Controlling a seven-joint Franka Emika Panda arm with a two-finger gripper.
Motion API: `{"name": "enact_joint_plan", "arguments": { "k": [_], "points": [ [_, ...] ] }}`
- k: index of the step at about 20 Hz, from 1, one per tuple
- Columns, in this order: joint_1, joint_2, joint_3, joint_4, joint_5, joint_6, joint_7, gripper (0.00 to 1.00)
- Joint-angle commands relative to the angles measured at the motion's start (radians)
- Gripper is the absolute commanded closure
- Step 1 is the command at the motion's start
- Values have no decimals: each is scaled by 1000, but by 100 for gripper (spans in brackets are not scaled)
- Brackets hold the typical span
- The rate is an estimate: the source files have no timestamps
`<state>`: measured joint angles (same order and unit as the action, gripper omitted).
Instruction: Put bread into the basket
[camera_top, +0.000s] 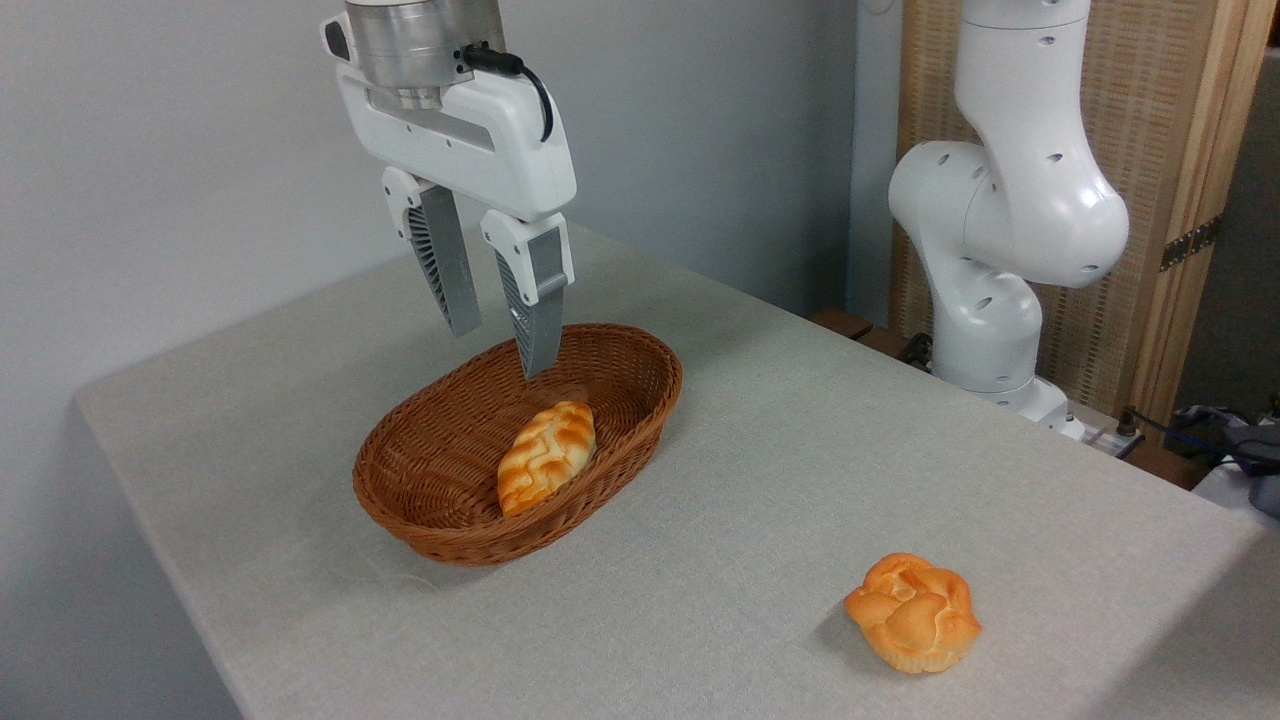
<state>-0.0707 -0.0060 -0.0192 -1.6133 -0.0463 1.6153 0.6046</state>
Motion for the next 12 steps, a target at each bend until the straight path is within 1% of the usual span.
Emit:
{"name": "enact_joint_plan", "arguments": {
  "k": [1, 12],
  "points": [
    [6, -8, 1, -14, -17, 18, -6, 0],
    [5, -8, -1, -16, -17, 6, -5, 0]
  ]
}}
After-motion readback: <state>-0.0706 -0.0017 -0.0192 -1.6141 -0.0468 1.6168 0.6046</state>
